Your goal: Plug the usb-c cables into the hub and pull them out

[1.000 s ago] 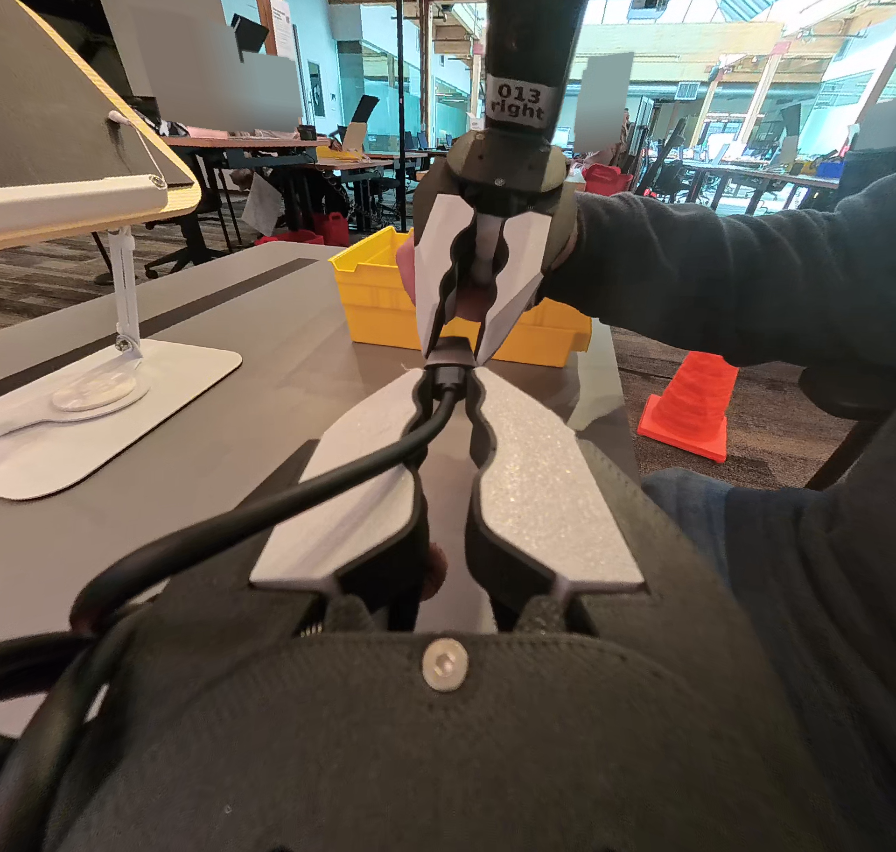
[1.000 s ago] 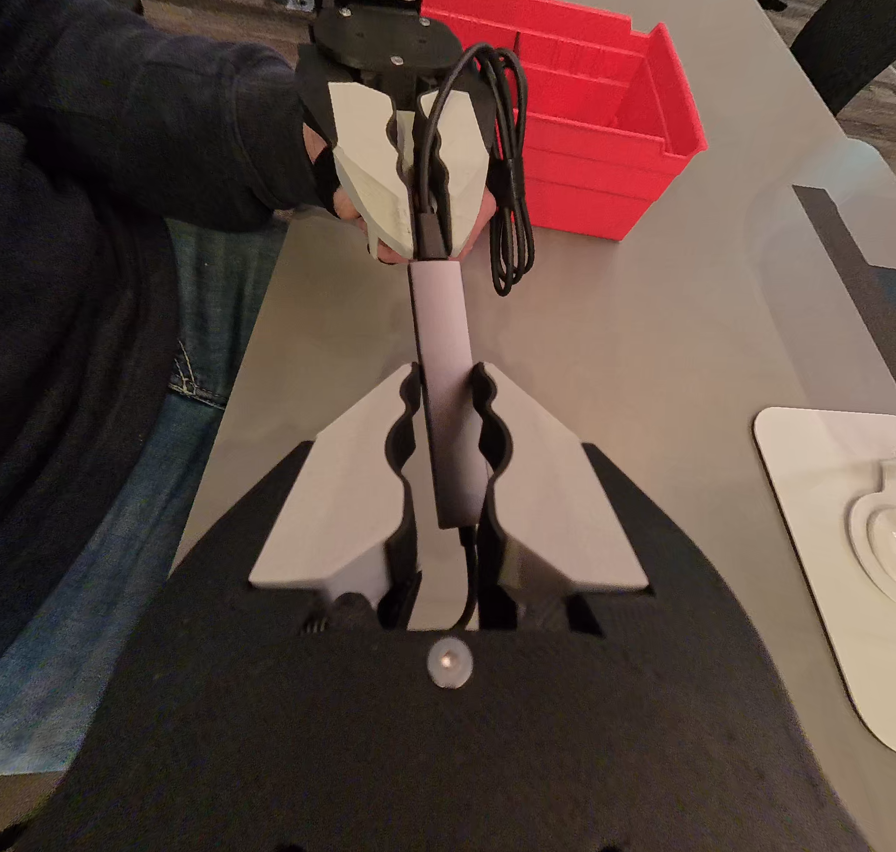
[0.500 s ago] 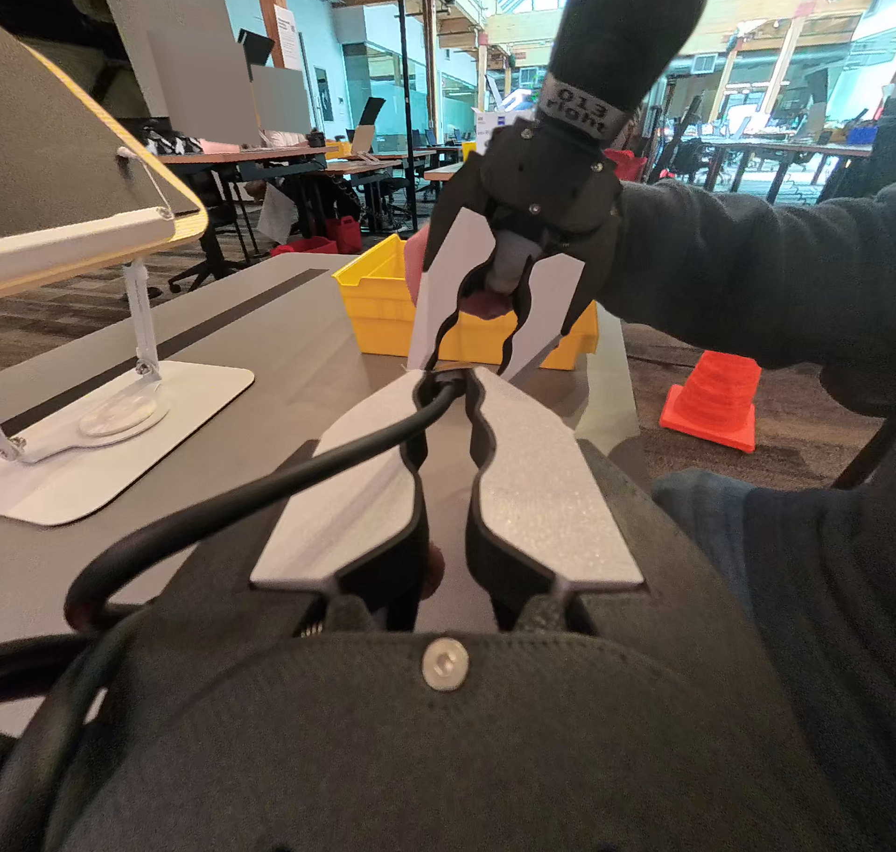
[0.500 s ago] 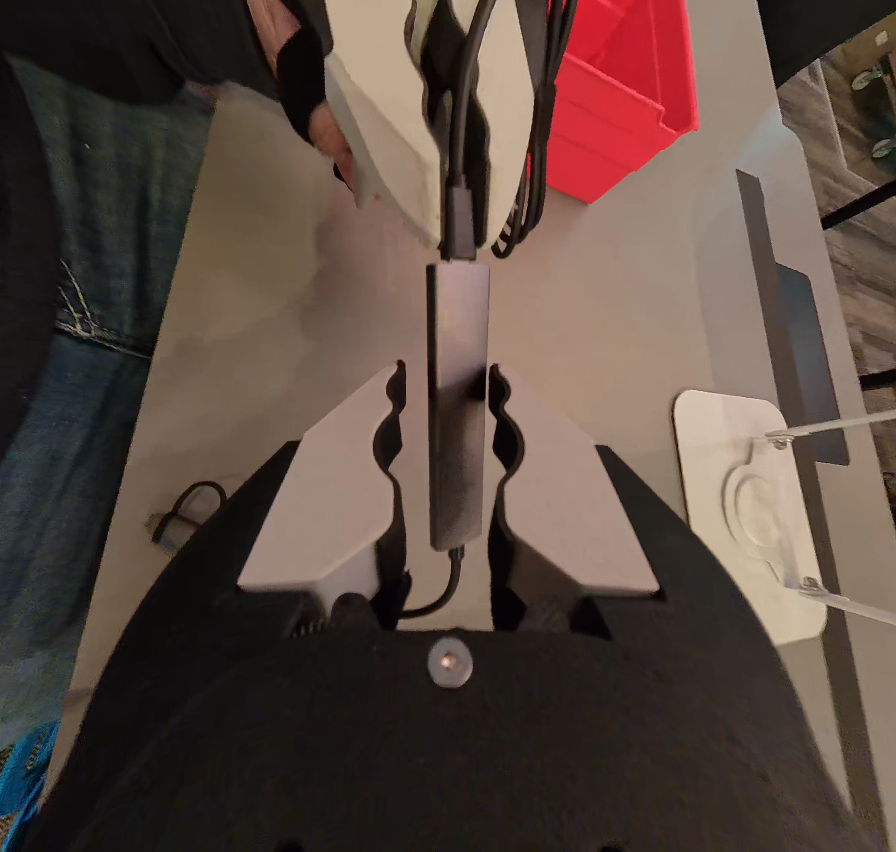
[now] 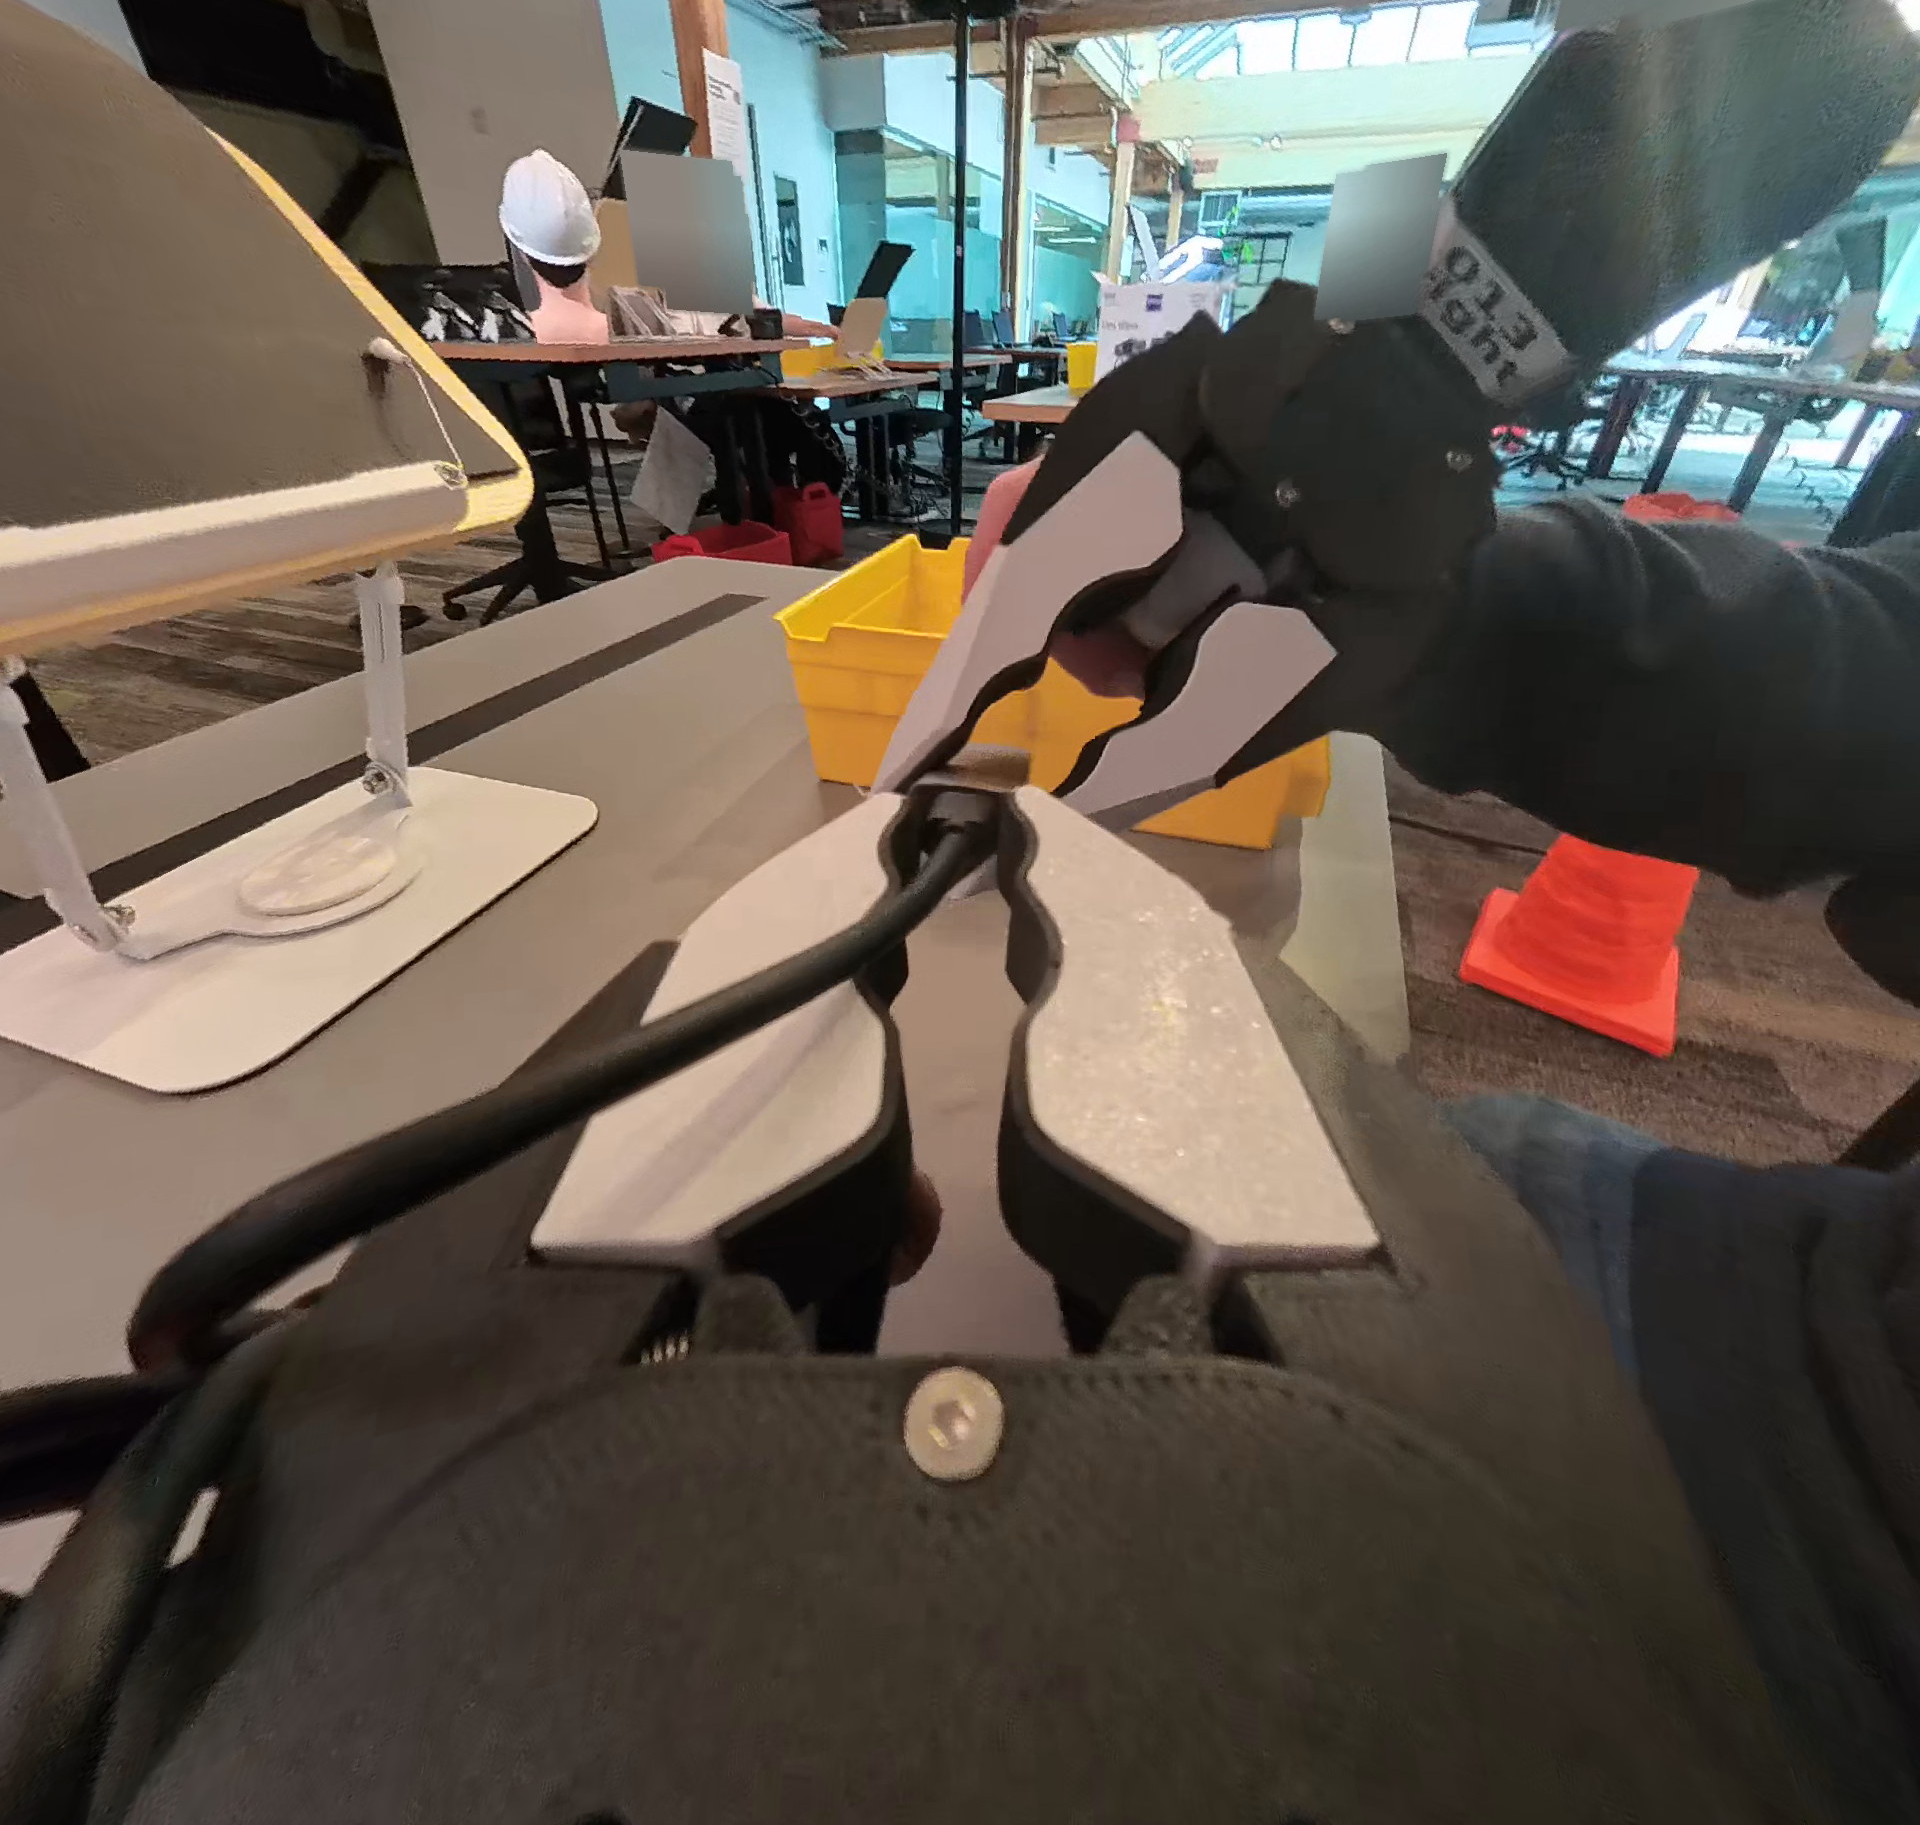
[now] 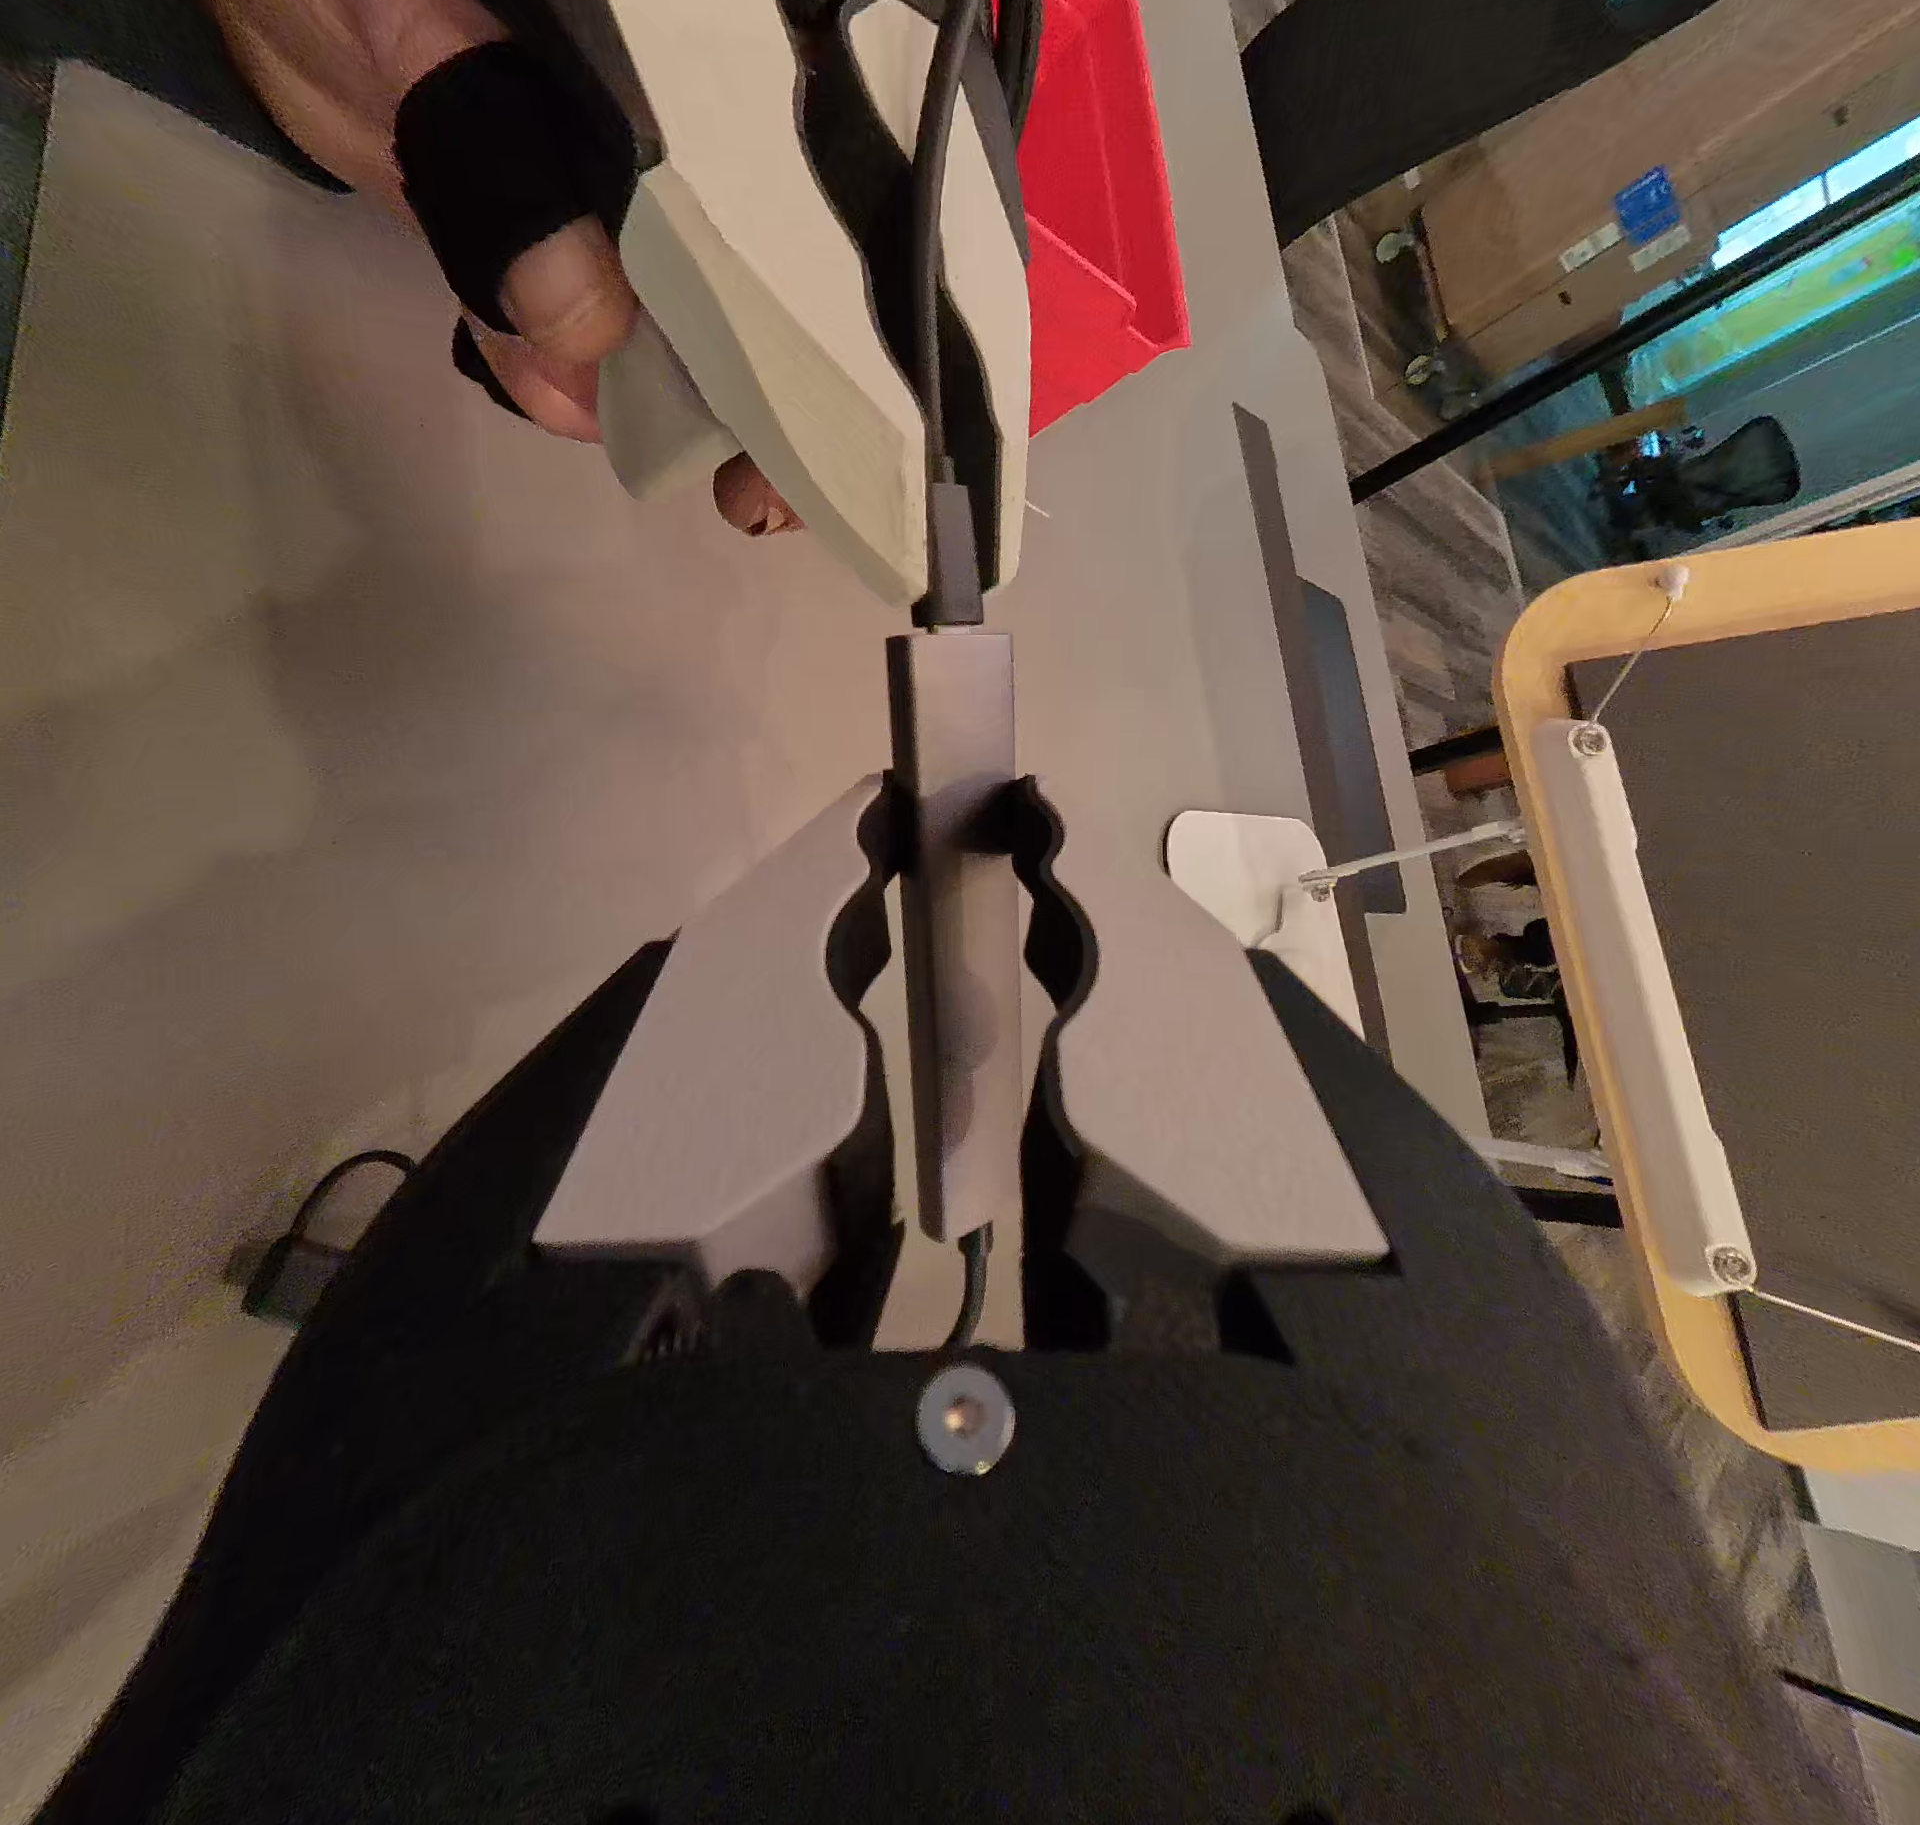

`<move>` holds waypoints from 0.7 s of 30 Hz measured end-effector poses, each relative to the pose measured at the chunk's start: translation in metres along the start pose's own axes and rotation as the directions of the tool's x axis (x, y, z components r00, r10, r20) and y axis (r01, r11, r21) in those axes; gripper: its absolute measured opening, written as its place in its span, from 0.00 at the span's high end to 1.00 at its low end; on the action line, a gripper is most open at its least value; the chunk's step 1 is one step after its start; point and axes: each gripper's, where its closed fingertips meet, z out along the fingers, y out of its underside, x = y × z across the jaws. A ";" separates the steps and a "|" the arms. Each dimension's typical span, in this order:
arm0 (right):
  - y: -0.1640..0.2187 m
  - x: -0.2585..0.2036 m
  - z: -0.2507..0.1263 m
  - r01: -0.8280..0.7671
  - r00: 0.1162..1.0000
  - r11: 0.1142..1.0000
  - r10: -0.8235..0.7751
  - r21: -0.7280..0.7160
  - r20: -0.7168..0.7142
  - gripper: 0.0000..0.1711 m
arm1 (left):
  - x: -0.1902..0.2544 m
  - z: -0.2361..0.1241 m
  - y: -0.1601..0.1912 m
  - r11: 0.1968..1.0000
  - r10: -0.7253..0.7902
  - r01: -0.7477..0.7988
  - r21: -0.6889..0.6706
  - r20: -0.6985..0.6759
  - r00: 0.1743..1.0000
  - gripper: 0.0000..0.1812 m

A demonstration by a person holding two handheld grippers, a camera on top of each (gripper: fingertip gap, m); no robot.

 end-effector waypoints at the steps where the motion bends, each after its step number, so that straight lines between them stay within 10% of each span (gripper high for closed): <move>1: 0.000 0.002 -0.002 -0.006 1.000 1.000 0.006 -0.002 -0.005 0.89 | 0.000 0.001 -0.001 1.000 -0.011 0.011 0.001 0.002 1.000 0.92; 21: 0.034 0.126 -0.100 -0.080 0.928 0.994 0.045 -0.078 -0.371 0.92 | 0.048 0.000 -0.014 0.994 -0.104 0.112 0.014 -0.264 0.959 0.84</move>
